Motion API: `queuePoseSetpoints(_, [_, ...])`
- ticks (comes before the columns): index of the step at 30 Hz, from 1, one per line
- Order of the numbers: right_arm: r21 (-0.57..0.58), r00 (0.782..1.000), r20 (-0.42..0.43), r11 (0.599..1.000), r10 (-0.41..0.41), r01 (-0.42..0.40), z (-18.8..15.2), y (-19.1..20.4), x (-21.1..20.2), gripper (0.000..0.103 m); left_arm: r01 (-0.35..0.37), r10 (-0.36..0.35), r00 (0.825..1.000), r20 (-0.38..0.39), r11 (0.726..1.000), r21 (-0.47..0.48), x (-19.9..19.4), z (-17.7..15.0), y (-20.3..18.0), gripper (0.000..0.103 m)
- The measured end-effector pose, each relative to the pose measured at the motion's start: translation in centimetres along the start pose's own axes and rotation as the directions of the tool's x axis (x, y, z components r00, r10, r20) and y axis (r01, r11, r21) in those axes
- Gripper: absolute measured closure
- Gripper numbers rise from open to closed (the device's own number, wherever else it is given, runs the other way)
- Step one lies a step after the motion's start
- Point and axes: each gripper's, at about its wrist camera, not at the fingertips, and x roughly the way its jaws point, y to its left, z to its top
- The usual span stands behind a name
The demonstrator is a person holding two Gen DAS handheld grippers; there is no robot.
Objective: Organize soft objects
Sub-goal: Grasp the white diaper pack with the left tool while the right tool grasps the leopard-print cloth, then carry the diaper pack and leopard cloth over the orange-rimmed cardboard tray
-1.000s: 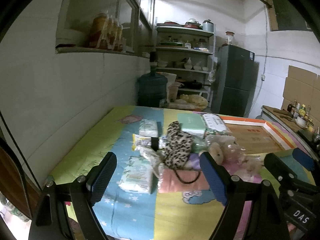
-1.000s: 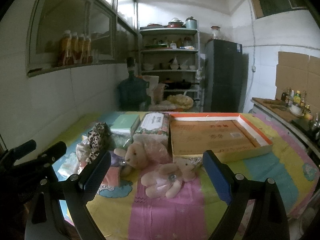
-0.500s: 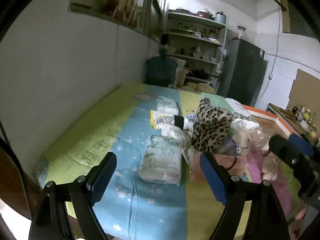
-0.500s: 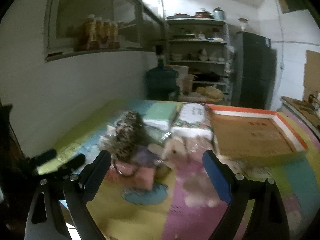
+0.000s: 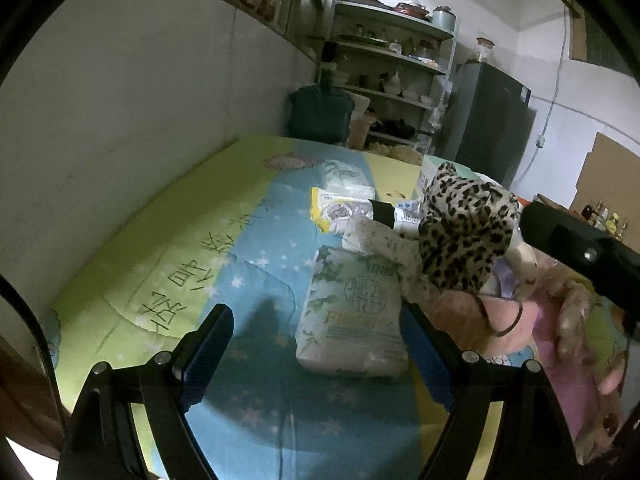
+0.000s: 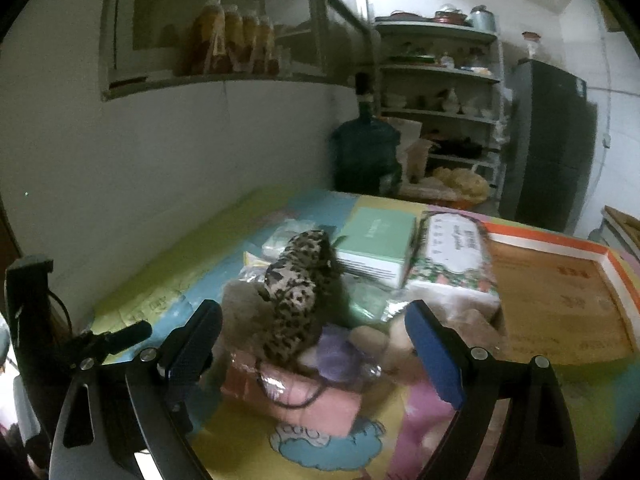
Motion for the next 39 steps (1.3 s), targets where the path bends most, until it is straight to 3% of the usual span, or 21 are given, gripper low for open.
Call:
queuePoseSetpoints(4, [-0.024, 1.0, -0.015, 1.0, 0.008, -0.008, 0.4, 0.5, 1.4, 0.009, 0.022, -0.022, 1.0, -0.013, 1.0, 0.015, 0.9, 0.0, -0.3, 0.018])
queuePoseSetpoints(7, [-0.047, 1.0, -0.029, 0.999, 0.0, -0.002, 0.8, 0.8, 2.6, 0.012, 0.036, -0.035, 0.999, -0.041, 0.999, 0.034, 2.1, -0.3, -0.5, 0.028])
queuePoseSetpoints(9, [-0.063, 0.999, -0.036, 0.998, 0.004, -0.006, 1.0, 1.0, 3.2, 0.024, 0.032, -0.031, 0.999, -0.026, 0.999, 0.044, 2.3, -0.3, -0.7, 0.034])
queuePoseSetpoints(11, [-0.084, 0.998, -0.056, 0.996, 0.006, -0.011, 1.0, 1.2, 3.6, 0.052, 0.036, -0.035, 0.999, -0.019, 0.999, 0.04, 2.4, -0.3, -0.6, 0.046])
queuePoseSetpoints(14, [-0.102, 0.996, -0.085, 0.995, 0.012, -0.021, 0.9, 1.5, 4.4, 0.076, 0.05, -0.05, 0.999, -0.015, 0.998, 0.022, 2.7, -0.1, -0.3, 0.052])
queuePoseSetpoints(17, [-0.108, 0.996, -0.085, 0.994, 0.016, -0.026, 0.8, 1.7, 4.5, 0.086, 0.055, -0.055, 0.998, -0.012, 0.998, 0.018, 2.6, 0.0, -0.2, 0.055])
queuePoseSetpoints(23, [-0.114, 0.997, -0.074, 0.993, 0.032, -0.041, 1.1, 1.9, 4.3, 0.093, 0.059, -0.059, 0.998, -0.005, 0.998, 0.017, 2.1, 0.1, -0.1, 0.06])
queuePoseSetpoints(39, [-0.099, 0.998, 0.03, 0.993, 0.061, -0.058, 3.6, 1.2, 0.9, 0.095, 0.025, -0.026, 0.995, 0.099, 1.0, 0.015, -1.8, 3.7, -0.9, 0.062])
